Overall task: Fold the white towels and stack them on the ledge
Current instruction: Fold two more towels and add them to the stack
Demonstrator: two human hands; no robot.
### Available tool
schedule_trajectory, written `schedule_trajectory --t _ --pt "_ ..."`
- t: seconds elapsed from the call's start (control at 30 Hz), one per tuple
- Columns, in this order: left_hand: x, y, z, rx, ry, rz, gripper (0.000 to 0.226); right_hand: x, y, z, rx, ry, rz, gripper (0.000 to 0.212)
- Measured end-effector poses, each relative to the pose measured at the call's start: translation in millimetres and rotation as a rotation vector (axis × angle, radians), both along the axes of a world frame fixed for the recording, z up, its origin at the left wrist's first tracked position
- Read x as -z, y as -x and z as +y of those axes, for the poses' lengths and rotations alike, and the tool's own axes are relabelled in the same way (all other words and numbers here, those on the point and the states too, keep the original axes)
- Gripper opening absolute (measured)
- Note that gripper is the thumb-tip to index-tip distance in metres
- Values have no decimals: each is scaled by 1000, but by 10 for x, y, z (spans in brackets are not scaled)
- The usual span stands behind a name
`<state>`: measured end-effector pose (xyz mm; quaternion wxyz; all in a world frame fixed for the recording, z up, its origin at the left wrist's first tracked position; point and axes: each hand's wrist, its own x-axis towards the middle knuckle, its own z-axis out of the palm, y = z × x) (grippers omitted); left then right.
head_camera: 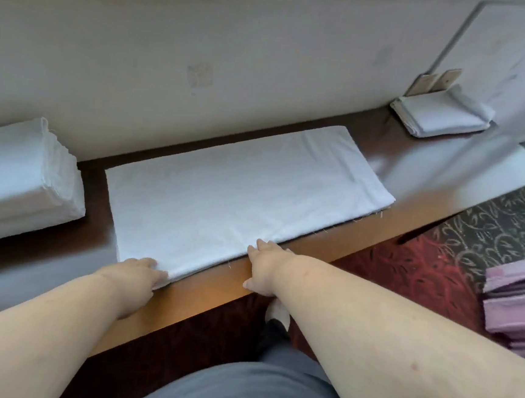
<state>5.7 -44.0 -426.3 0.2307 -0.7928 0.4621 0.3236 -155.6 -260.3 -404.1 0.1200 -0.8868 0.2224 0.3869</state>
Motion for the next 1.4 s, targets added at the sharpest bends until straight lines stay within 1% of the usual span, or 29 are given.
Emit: schedule_trajectory --t 0.1,0.2,0.33,0.53,0.67,0.8,0.93,1.03,1.1,1.2,1.27,1.4 --pt "-133 32 -260 18 56 -25 54 -66 132 -254 38 11 -69 78" --pt "-258 68 -730 37 102 -31 54 -98 288 -618 95 7 -114 79" --pt "-316 220 -1596 72 175 -2 54 -22 558 -1246 201 3 -137 80" --pt "-347 555 -2962 95 211 48 54 56 886 -2387 292 -15 -186 79" --pt "-311 675 -3750 118 221 42 53 131 925 -3017 247 -59 -179 79" --pt "-217 728 -4358 86 204 52 52 283 1046 -3412 118 -79 -72 78" --pt "-106 713 -4836 72 202 64 54 352 1129 -3604 45 -119 -50 78" --pt "13 689 -5130 104 203 77 55 412 1119 -3640 12 -104 -42 80" --pt "140 665 -5274 129 172 84 58 465 1129 -3626 29 -76 -22 80" --pt "339 582 -5406 123 121 54 69 542 1207 -3617 74 -74 6 80" --pt "426 488 -5498 131 128 28 75 559 1273 -3624 69 -71 5 81" --pt "502 247 -5732 174 156 9 75 508 1287 -3615 59 -76 30 85"
